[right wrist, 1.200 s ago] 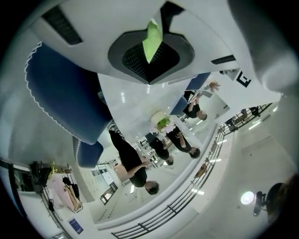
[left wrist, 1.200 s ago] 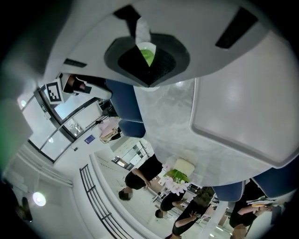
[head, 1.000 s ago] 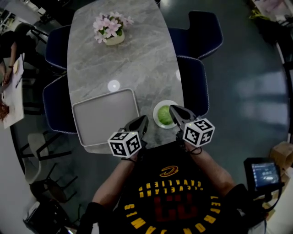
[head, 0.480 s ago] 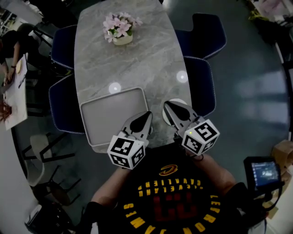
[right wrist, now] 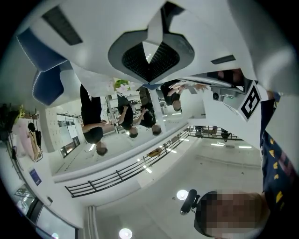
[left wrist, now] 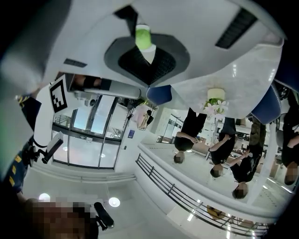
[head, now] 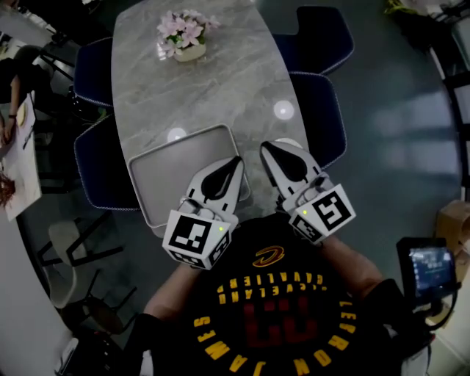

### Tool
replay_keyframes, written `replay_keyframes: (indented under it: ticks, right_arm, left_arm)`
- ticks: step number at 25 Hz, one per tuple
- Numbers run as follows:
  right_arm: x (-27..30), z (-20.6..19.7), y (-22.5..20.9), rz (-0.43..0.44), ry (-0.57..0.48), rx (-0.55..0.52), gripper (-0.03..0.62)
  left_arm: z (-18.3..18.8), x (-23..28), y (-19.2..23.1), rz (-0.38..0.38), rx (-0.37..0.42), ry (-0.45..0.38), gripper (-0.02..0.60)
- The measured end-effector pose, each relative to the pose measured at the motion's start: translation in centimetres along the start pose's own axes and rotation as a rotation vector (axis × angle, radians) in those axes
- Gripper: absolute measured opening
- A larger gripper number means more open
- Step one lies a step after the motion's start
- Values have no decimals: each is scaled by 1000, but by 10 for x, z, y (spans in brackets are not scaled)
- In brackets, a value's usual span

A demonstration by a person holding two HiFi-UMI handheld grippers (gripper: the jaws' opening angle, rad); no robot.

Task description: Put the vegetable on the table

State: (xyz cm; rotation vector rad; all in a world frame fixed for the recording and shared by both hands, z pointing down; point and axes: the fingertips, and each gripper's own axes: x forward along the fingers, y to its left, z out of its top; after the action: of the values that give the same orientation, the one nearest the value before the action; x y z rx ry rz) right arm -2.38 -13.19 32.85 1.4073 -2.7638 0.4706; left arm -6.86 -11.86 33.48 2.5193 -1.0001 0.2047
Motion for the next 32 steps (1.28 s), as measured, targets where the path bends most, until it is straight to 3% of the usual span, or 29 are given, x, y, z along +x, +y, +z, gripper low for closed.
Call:
replay_keyframes:
  ticks: [6,17,23,32]
  right_arm:
    - [1,-8,16,-7,4,-25,5]
    - [-2,-6,21,-32,-19,-54,5]
    - [-6,-11,7,-39,-7,-51,5]
    - [-5,-12,15,-10,-3,-30,5]
  left_arm:
    - [-22,-1,2,-52,-27,48,0]
    - [-26,1,-1,-103,8,59,0]
    - [-25,12,-5,-108,38,32,0]
    - [-28,5,-4,-75,15,43,0]
